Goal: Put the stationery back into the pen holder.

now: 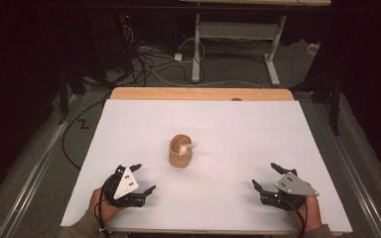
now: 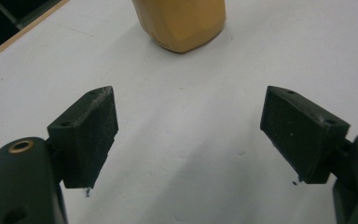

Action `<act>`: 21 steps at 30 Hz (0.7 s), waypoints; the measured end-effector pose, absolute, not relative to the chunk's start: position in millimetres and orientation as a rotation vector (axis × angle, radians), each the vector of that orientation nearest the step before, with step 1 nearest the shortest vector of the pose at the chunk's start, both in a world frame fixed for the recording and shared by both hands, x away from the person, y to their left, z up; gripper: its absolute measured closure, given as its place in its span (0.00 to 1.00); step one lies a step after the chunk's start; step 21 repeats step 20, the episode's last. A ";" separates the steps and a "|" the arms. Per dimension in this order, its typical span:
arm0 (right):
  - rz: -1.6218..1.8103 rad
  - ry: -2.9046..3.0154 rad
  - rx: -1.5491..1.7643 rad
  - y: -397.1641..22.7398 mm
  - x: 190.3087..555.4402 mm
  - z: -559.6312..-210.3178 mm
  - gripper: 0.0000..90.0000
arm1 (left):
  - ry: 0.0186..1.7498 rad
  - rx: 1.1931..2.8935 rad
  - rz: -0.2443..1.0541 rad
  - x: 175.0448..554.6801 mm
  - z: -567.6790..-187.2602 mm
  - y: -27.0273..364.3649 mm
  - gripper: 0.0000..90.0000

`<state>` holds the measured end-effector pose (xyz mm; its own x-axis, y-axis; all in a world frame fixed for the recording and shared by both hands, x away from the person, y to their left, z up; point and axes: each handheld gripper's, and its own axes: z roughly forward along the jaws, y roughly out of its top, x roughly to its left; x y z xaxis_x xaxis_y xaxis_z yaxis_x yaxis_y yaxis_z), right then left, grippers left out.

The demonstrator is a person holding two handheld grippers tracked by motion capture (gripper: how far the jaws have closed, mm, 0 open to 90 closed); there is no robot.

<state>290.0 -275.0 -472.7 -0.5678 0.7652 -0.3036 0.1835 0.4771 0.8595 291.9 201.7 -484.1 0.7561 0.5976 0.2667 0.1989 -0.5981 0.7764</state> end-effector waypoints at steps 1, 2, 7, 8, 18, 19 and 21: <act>1.069 2.026 0.786 -275.1 290.0 -472.8 0.22 | 0.592 2.183 0.663 291.8 -484.2 201.5 0.20; 1.068 2.026 0.787 -275.0 290.0 -473.0 0.22 | 0.591 2.184 0.664 291.5 -484.2 201.3 0.20; 1.066 2.026 0.783 -274.6 289.9 -472.9 0.22 | 0.594 2.181 0.666 291.3 -483.6 201.8 0.20; 1.068 2.026 0.784 -274.6 290.0 -472.9 0.22 | 0.595 2.181 0.666 291.4 -483.7 201.8 0.20; 1.066 2.031 0.791 -274.8 291.2 -473.9 0.20 | 0.594 2.186 0.662 292.9 -484.1 201.5 0.20; 1.059 2.031 0.797 -274.2 291.4 -473.9 0.20 | 0.593 2.186 0.662 293.0 -484.1 201.2 0.20; 1.058 2.034 0.798 -273.9 291.6 -473.7 0.20 | 0.595 2.184 0.663 293.2 -483.9 200.8 0.20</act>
